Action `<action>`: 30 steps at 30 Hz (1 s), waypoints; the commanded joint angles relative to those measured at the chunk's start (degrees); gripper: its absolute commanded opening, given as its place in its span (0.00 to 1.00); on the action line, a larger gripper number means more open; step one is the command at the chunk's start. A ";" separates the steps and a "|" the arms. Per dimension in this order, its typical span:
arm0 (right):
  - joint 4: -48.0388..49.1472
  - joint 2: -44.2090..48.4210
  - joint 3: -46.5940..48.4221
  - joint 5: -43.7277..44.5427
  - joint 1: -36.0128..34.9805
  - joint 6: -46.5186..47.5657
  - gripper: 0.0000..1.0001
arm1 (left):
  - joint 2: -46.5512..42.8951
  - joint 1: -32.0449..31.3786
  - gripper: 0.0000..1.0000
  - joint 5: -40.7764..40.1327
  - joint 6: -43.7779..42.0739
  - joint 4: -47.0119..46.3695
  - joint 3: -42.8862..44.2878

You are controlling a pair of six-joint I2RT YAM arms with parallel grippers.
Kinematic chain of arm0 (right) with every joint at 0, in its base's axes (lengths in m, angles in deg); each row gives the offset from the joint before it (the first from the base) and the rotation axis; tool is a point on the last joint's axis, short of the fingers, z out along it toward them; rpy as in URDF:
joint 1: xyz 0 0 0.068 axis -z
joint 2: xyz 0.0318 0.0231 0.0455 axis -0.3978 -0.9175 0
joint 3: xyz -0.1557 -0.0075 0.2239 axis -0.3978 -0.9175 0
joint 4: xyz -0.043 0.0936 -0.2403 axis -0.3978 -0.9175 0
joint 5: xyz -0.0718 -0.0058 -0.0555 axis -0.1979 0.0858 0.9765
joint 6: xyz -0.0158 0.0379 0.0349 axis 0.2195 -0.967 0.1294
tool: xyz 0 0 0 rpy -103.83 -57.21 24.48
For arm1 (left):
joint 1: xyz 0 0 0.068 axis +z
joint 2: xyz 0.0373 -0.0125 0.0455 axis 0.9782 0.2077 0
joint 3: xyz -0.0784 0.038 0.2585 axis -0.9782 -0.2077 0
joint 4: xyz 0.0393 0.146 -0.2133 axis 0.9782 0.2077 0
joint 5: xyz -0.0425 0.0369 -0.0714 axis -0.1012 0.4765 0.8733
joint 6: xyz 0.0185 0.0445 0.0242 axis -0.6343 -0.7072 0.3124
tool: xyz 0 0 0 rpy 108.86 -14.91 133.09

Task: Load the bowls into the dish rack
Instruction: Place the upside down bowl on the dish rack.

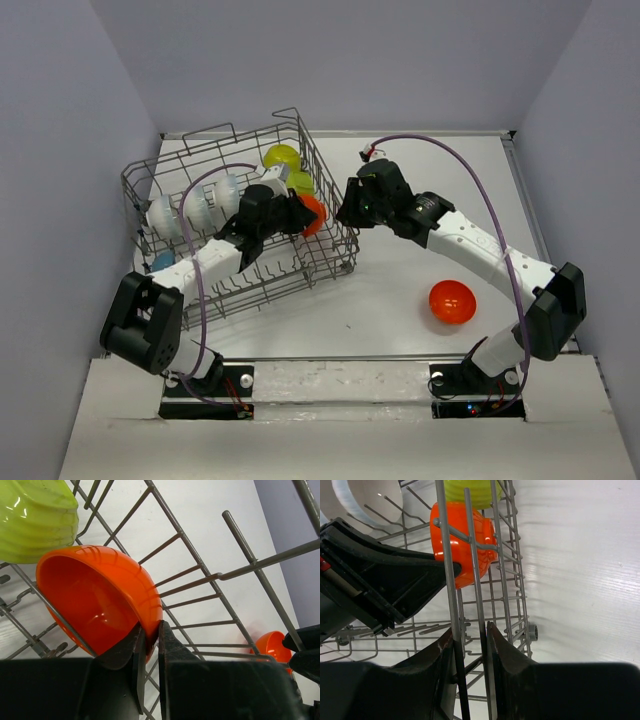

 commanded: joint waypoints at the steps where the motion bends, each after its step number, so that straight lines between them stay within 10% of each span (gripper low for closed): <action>1: 0.58 4.39 -0.29 6.56 1.98 -2.54 0.01 | -3.16 3.26 0.20 -14.28 -7.92 6.53 0.92; 30: 1.81 4.83 -1.79 6.21 1.98 -2.89 0.01 | -0.70 2.73 0.23 -6.73 -10.73 6.45 1.79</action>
